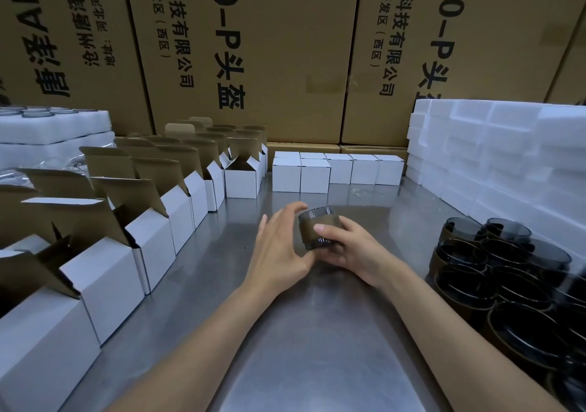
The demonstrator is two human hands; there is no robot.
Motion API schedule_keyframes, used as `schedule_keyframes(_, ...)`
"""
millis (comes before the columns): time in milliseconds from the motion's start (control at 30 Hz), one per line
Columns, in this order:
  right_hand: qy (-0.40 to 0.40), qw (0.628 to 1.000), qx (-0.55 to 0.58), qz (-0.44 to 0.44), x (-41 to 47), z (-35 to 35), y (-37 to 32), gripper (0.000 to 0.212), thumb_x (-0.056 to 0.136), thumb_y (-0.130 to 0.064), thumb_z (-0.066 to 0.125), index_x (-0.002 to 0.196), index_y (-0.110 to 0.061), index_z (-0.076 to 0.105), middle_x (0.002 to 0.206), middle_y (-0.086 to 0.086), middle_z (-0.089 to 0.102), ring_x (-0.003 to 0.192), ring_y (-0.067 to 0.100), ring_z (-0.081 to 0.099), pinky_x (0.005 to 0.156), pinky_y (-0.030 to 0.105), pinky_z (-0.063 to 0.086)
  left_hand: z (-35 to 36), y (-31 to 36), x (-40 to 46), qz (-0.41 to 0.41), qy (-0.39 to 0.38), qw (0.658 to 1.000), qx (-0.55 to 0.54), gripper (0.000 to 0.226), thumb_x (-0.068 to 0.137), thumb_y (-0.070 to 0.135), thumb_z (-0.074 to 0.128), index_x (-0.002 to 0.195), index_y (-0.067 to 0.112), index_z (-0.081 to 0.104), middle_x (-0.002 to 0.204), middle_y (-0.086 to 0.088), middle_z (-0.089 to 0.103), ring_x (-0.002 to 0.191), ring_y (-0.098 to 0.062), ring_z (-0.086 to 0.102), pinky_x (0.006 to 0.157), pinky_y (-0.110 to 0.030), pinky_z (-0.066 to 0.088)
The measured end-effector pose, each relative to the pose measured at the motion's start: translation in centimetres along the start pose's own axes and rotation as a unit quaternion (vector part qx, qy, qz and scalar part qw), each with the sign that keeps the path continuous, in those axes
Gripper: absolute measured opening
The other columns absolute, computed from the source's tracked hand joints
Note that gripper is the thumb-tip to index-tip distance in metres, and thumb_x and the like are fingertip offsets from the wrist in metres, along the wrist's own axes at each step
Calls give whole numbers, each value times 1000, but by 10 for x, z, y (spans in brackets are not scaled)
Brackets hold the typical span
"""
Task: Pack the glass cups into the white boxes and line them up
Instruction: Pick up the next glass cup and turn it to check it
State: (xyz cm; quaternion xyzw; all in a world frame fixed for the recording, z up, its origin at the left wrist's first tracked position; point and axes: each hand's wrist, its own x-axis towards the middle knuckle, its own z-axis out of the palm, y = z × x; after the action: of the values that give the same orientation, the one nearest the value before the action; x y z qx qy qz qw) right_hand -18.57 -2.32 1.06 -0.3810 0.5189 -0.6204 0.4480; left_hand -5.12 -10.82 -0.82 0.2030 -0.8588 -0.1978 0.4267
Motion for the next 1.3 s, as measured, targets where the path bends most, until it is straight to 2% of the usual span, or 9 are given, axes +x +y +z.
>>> schedule_keyframes(133, 83, 994, -62, -24, 0, 8, 6, 68, 67, -28, 85, 122, -21, 46, 107, 3, 67, 92, 17, 70, 86, 40, 56, 0, 1, 0, 44, 10, 999, 3, 61, 71, 22, 77, 127, 22, 51, 117, 9, 57, 107, -13, 54, 95, -35, 45)
schedule_keyframes(233, 60, 996, -71, -18, -2, 9, 3, 79, 55, -48, 81, 123, -25, 47, 108, -1, 67, 91, 14, 70, 80, 31, 56, -1, -1, -1, 19, 16, 999, -24, 56, 72, 18, 76, 122, 26, 51, 115, 15, 55, 104, -9, 55, 82, -34, 52)
schedule_keyframes(333, 58, 997, -46, -12, -1, 7, 2, 62, 67, -60, 69, 117, -26, 57, 114, 1, 66, 98, 17, 69, 88, 35, 55, -1, -3, -1, 10, -4, 999, -43, 54, 73, 13, 72, 117, 32, 46, 113, 15, 53, 103, -8, 54, 80, -38, 52)
schedule_keyframes(600, 101, 990, -73, -72, 4, 10, 12, 35, 79, -24, 75, 112, -26, 63, 96, -3, 69, 94, 16, 69, 89, 34, 54, 1, -5, -2, -16, -87, 995, -54, 60, 69, 32, 75, 108, 33, 29, 111, 9, 49, 98, -12, 53, 78, -37, 51)
schedule_keyframes(833, 106, 976, -169, -93, 4, 17, 13, 35, 85, -18, 66, 119, -22, 60, 110, -1, 60, 94, -5, 59, 74, 6, 42, 5, -10, -1, -22, -79, 995, -58, 66, 72, 33, 75, 114, 33, 24, 113, 12, 41, 105, -12, 49, 83, -31, 47)
schedule_keyframes(967, 108, 972, -178, -110, 4, 20, 15, 29, 89, -12, 61, 117, -15, 59, 101, -5, 59, 82, -9, 58, 67, 3, 42, 5, -6, 0, -61, -93, 987, -115, 78, 73, 36, 71, 128, 35, 17, 123, 11, 34, 110, -13, 46, 90, -30, 44)
schedule_keyframes(1133, 139, 962, -195, -129, 4, 22, 17, 21, 92, -15, 59, 113, -15, 61, 101, -8, 62, 96, 2, 56, 72, 1, 40, 0, -8, 12, -198, 10, 936, -291, 48, 81, 26, 54, 121, 29, 28, 127, -3, 39, 107, -14, 45, 83, -22, 40)
schedule_keyframes(1200, 145, 959, -207, -129, 5, 22, 19, 18, 92, -17, 58, 110, -18, 62, 100, -11, 62, 94, -3, 55, 69, -1, 39, 1, -20, 18, -258, 65, 929, -258, 39, 92, 17, 53, 123, 22, 31, 128, -4, 41, 110, -15, 44, 78, -19, 36)
schedule_keyframes(1300, 153, 953, -223, -134, 8, 22, 21, 15, 92, -18, 58, 106, -22, 62, 99, -12, 62, 92, -4, 55, 68, 0, 39, 2, -43, 26, -276, 72, 942, -175, 51, 91, 16, 58, 133, 14, 29, 130, -4, 38, 118, -20, 43, 97, -34, 41)
